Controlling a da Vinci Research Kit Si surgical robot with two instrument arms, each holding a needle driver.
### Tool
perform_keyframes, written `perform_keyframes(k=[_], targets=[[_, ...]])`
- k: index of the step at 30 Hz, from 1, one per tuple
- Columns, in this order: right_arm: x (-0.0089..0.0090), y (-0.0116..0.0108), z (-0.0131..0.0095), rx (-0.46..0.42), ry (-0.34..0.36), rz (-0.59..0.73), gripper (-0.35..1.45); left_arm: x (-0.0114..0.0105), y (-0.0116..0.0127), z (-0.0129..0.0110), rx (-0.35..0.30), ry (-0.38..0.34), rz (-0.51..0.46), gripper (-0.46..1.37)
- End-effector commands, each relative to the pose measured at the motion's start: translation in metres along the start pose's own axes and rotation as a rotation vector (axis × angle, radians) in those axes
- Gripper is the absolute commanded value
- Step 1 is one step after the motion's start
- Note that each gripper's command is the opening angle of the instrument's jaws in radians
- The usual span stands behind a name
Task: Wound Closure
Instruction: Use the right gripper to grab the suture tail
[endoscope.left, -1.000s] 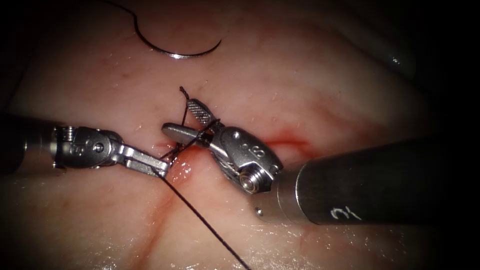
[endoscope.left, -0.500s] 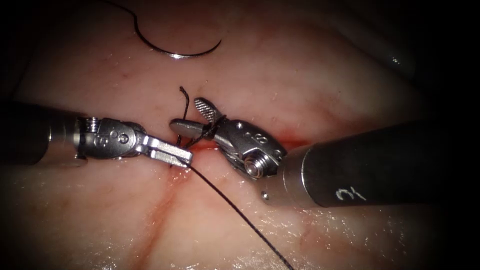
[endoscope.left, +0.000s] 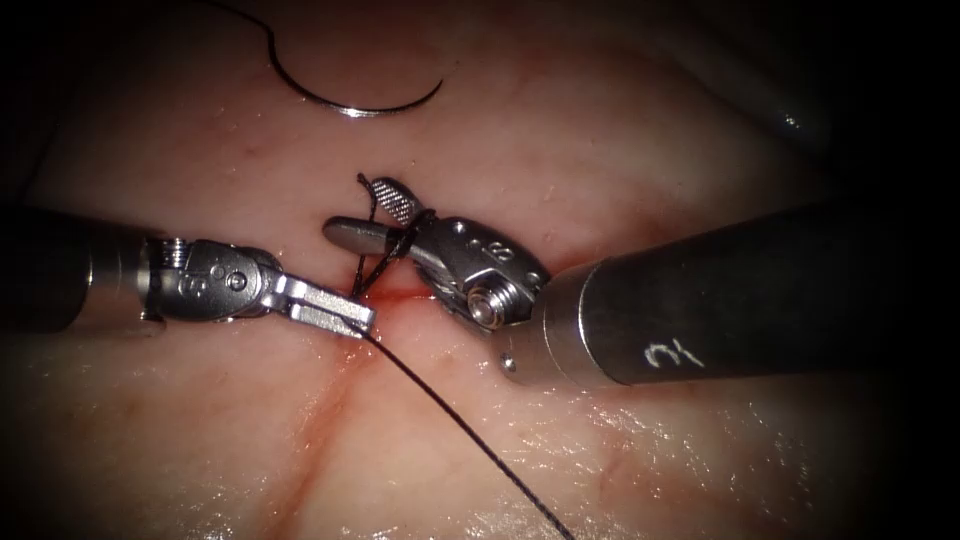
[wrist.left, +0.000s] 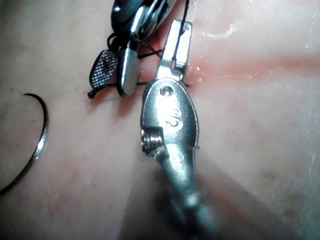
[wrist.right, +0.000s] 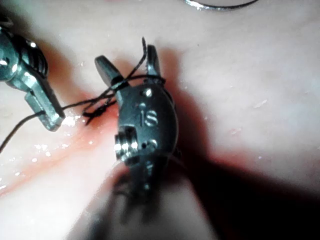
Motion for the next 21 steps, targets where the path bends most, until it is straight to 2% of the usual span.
perform_keyframes(k=[1,21], targets=[[0.0001,0.0001,0.0001,0.0,0.001,0.001,0.75,-0.0001,0.0,0.0,-0.003,0.0,0.0,-0.35],[0.0003,0.0006,0.0013,-0.012,-0.013,0.023,0.6,-0.0002,0.0001,0.0004,-0.01,0.005,0.002,-0.35]])
